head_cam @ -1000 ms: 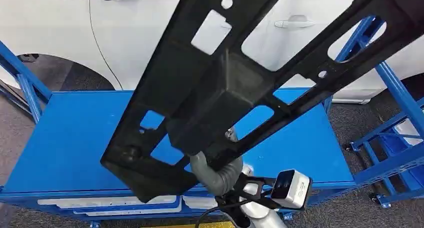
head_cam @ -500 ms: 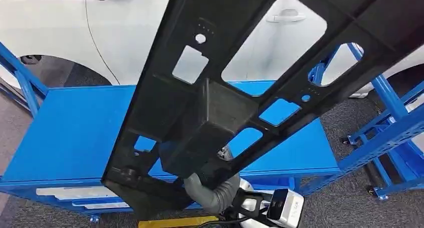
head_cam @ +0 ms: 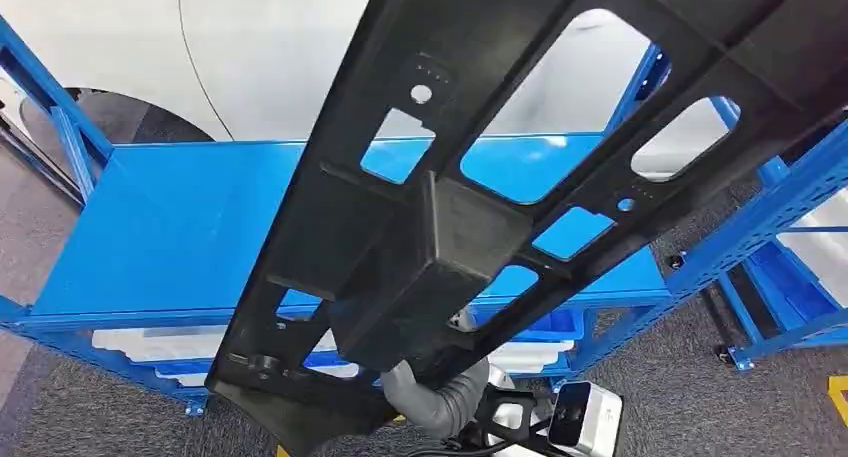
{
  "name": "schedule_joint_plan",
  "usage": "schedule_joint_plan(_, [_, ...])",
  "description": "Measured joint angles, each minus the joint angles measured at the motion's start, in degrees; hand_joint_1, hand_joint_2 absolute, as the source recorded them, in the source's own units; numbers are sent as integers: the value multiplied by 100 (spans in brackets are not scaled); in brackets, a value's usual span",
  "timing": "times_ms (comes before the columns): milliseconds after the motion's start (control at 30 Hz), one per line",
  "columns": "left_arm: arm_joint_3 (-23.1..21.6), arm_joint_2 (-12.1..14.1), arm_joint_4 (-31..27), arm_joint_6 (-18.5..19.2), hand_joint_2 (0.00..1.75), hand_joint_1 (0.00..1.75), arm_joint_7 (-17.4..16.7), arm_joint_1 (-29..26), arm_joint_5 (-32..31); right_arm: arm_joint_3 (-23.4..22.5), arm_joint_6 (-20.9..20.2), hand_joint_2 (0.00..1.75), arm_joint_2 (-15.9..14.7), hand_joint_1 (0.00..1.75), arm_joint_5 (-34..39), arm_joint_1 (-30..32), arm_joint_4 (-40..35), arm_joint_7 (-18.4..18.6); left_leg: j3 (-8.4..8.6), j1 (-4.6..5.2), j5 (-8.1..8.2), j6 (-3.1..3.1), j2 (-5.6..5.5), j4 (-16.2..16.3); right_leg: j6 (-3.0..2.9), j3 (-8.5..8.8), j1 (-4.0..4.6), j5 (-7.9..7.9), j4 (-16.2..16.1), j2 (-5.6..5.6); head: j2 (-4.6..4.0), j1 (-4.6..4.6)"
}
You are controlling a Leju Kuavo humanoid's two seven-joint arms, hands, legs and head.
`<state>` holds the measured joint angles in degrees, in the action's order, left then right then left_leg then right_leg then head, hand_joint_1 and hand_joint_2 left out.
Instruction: Take the parts from the cabinet and place them on the table.
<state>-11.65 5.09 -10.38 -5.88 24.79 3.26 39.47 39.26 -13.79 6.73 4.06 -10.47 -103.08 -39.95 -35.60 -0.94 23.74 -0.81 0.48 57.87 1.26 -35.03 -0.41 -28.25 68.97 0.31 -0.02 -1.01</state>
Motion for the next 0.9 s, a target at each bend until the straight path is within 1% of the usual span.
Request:
schedule_joint_plan(33, [0,9,0,-5,175,0,-7,-1,0,-13,-30,175,0,175,2,0,-2,0,-36,0,-39,22,-3,12,-23,411,2,-2,-528,1,0,0])
schedule_joint_plan(67, [0,11,0,-9,175,0,-7,-3,-2,-33,-66,175,2,175,4,1,-9,0,-64,22,-68,55,-13,35,-64,747,33,-195,-1023,4,0,0])
schedule_joint_plan(100, [0,15,0,-11,175,0,-9,-3,-2,-64,-114,175,2,175,4,10,-24,-2,-69,23,-117,90,-13,31,-109,845,47,-279,-1256,4,2,-2])
schedule_joint_plan(167, [2,24,0,-13,175,0,-7,-5,-2,-120,-182,175,2,175,9,40,-31,-2,-71,0,-232,162,-12,-24,-174,785,80,-207,-1213,4,2,-2])
schedule_joint_plan(200, [0,26,2,-15,175,0,-7,-24,-2,-142,-201,175,2,175,9,52,-31,-2,-87,18,-266,214,-14,-38,-238,764,51,-128,-1264,-4,0,0])
schedule_joint_plan(233, [0,31,2,-15,175,0,-7,-29,-2,-151,-219,175,2,175,9,50,-31,-2,-115,-9,-125,218,-23,33,-293,720,31,-58,-1283,-48,0,0])
schedule_joint_plan(267, [0,33,2,-15,175,0,-7,-22,-7,-160,-241,175,13,175,9,52,-31,-2,-224,-8,201,221,-23,252,-358,644,43,-3,-1282,-46,0,-2])
schedule_joint_plan(300, [0,37,2,-15,175,0,-7,-27,-18,-173,-267,175,28,175,9,60,-28,-2,-345,-20,570,235,-23,645,-375,568,58,58,-1275,-48,0,0])
schedule_joint_plan(333, [0,42,2,-15,175,0,-5,-26,-17,-190,-286,175,33,175,15,64,-28,-2,-464,-21,878,255,-23,1106,-390,488,74,121,-1269,-48,0,0])
schedule_joint_plan(367, [0,48,2,-15,175,0,-4,-25,-17,-197,-306,175,33,175,18,67,-26,0,-544,-21,1037,271,-23,1492,-393,408,90,186,-1259,-51,0,-2])
schedule_joint_plan(400, [0,50,2,-15,175,0,-4,-25,-17,-210,-346,175,33,175,15,73,-20,0,-562,-21,1012,276,-23,1764,-393,314,103,244,-1241,-52,0,-2])
schedule_joint_plan(433, [0,50,2,-15,175,0,-4,-25,-17,-223,-387,175,35,175,15,80,-20,0,-475,-21,834,274,-23,1790,-387,219,112,295,-1212,-53,0,0])
schedule_joint_plan(467, [0,50,2,-18,175,0,-4,-24,-17,-230,-428,175,42,175,15,83,-18,0,-272,-21,590,269,-23,1586,-375,119,114,341,-1178,-52,0,-2])
schedule_joint_plan(500, [0,52,2,-22,175,0,2,-19,-17,-232,-457,175,52,175,13,83,-15,0,38,-22,402,255,-23,1181,-362,30,116,386,-1139,-52,2,-2])
schedule_joint_plan(533, [0,52,2,-29,175,0,9,-9,-9,-234,-492,175,77,175,13,83,-15,0,429,-21,376,234,-23,661,-340,-41,116,425,-1096,-48,0,-2])
schedule_joint_plan(567, [2,55,2,-29,175,0,11,12,2,-238,-507,175,101,175,18,83,-15,0,778,9,603,211,-28,131,-310,-105,144,451,-1051,-47,0,-2])
schedule_joint_plan(600, [4,66,2,-31,175,0,15,15,9,-243,-523,175,116,175,26,82,-13,0,847,27,650,160,-51,-45,-276,-121,139,484,-1032,-54,2,0])
schedule_joint_plan(633, [4,63,2,-37,175,0,22,1,15,-245,-540,175,127,175,31,83,-9,0,782,38,616,135,-54,-48,-246,-118,134,533,-1037,-60,0,0])
schedule_joint_plan(667, [4,70,2,-42,175,0,22,4,18,-245,-562,175,133,175,46,81,-7,0,755,62,593,100,-56,-26,-213,-132,116,587,-1050,-61,2,-2])
schedule_joint_plan(700, [7,70,2,-57,175,0,22,10,26,-247,-588,175,136,175,64,81,4,-2,723,41,534,48,-52,-56,-171,-144,127,635,-1059,-55,0,-2])
schedule_joint_plan(733, [7,59,9,-64,175,0,20,-2,42,-262,-601,175,138,175,81,80,20,0,664,2,448,12,-10,-76,-140,-196,106,551,-1009,-32,0,-2])
schedule_joint_plan(767, [7,59,9,-70,175,0,13,7,44,-271,-603,175,144,175,94,79,26,0,577,5,375,-40,-5,-76,-100,-292,102,231,-840,-27,0,0])
schedule_joint_plan(800, [9,59,9,-83,175,0,13,5,44,-280,-603,175,144,175,96,77,41,0,489,5,302,-56,2,-75,-69,-386,73,-143,-519,-28,0,0])
schedule_joint_plan(833, [9,59,9,-94,175,0,11,2,44,-284,-603,175,144,175,98,78,61,0,411,7,230,-65,4,-72,-41,-488,52,-472,-107,-28,0,0])
schedule_joint_plan(867, [9,59,9,-99,175,0,11,0,44,-284,-606,175,144,175,101,78,79,0,297,8,152,-61,7,-68,-19,-573,39,-705,335,-28,0,0])
schedule_joint_plan(900, [9,59,9,-101,175,0,9,-3,42,-289,-621,175,142,175,101,78,100,0,190,8,74,-54,6,-63,-2,-598,25,-734,655,-28,0,0])
